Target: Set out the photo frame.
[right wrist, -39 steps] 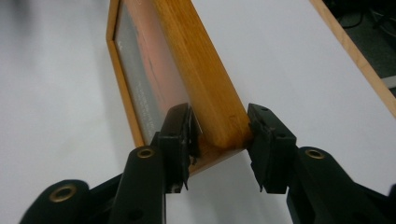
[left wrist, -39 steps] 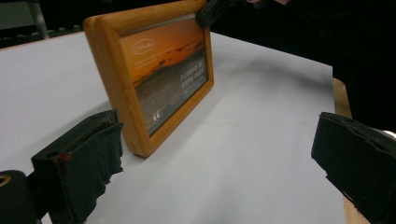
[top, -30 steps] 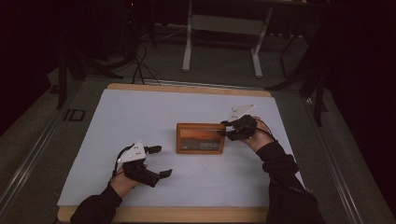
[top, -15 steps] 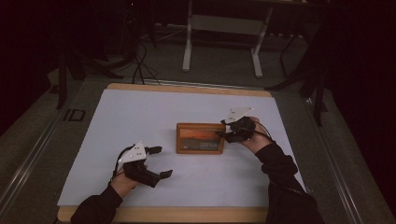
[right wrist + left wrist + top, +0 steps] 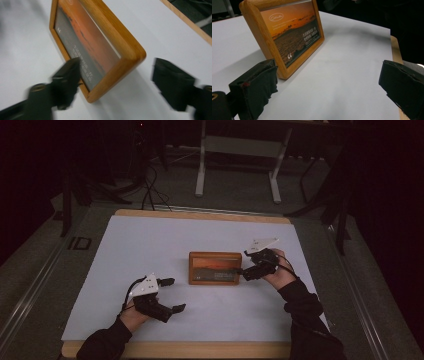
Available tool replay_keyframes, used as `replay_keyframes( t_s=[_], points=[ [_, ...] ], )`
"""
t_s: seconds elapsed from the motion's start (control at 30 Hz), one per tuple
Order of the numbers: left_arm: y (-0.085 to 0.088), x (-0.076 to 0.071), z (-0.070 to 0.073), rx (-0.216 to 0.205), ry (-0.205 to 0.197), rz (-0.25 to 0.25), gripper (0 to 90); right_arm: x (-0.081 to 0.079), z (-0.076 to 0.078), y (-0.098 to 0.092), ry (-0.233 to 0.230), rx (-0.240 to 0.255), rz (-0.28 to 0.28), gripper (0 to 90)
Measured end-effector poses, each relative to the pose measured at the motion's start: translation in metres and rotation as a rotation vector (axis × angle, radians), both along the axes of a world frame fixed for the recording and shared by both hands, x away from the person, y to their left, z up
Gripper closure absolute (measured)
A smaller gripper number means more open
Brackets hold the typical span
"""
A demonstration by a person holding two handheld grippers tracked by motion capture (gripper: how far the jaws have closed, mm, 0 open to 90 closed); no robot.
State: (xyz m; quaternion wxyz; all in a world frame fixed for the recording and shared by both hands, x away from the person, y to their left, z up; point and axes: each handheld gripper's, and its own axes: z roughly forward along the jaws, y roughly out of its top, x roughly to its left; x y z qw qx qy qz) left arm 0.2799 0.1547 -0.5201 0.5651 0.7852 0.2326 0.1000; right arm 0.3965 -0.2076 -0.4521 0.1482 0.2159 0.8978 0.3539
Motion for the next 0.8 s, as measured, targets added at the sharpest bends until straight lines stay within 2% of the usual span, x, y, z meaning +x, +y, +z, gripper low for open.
replay_keyframes(
  t_s=[0.1, 0.23, 0.37, 0.5, 0.8],
  points=[
    [0.000, 0.000, 0.000, -0.002, 0.004, -0.001, 2.2, -0.003, -0.002, -0.004, 0.017, 0.026, -0.013, 13.9],
    [0.000, 0.000, -0.001, 0.000, 0.006, -0.001, 2.2, -0.014, -0.006, -0.012, -0.026, 0.056, -0.041, 13.7],
    [0.000, -0.001, 0.000, 0.003, 0.003, -0.002, 2.2, -0.025, -0.010, -0.017, -0.032, 0.096, -0.051, 13.8],
    [0.000, -0.001, -0.001, 0.005, 0.003, -0.003, 2.2, -0.035, -0.015, -0.020, -0.035, 0.102, -0.044, 13.7],
    [-0.001, -0.001, -0.001, 0.007, 0.005, -0.003, 2.2, -0.061, -0.038, -0.031, -0.012, 0.158, -0.045, 13.6]
  ],
)
